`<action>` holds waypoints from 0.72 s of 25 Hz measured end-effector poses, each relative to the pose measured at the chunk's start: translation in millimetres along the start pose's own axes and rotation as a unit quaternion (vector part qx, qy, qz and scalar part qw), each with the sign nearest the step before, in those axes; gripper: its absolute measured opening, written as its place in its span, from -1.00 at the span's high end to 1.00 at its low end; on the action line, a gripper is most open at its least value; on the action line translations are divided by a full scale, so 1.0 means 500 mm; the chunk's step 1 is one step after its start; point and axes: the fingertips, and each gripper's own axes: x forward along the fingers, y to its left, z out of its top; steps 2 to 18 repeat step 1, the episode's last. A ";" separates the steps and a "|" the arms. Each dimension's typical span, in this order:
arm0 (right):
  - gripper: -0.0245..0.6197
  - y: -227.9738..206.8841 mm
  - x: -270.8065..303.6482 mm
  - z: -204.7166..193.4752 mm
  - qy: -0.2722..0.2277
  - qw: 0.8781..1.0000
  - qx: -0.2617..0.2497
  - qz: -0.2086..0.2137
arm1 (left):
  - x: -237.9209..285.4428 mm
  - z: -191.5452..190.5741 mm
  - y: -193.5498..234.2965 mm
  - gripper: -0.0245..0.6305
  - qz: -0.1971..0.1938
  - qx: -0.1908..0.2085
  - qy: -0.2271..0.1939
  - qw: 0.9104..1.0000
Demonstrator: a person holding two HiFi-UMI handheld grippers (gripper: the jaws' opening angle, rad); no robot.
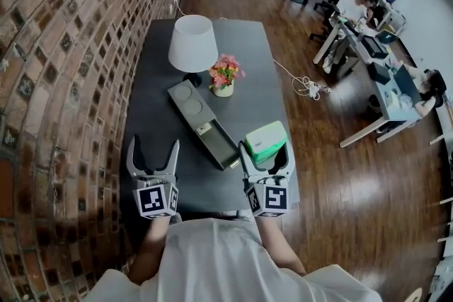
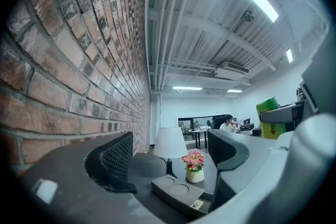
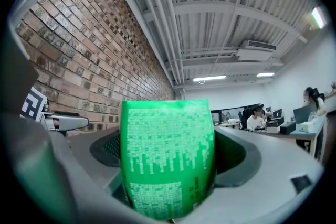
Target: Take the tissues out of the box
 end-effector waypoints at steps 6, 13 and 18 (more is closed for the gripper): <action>-0.59 0.001 0.001 0.000 0.000 1.000 -0.001 0.000 | 0.001 0.000 0.002 -0.38 0.001 0.001 0.000 1.000; -0.59 0.001 0.001 0.000 0.000 1.000 -0.001 0.000 | 0.001 0.000 0.002 -0.38 0.001 0.001 0.000 1.000; -0.59 0.001 0.001 0.000 0.000 1.000 -0.001 0.000 | 0.001 0.000 0.002 -0.38 0.001 0.001 0.000 1.000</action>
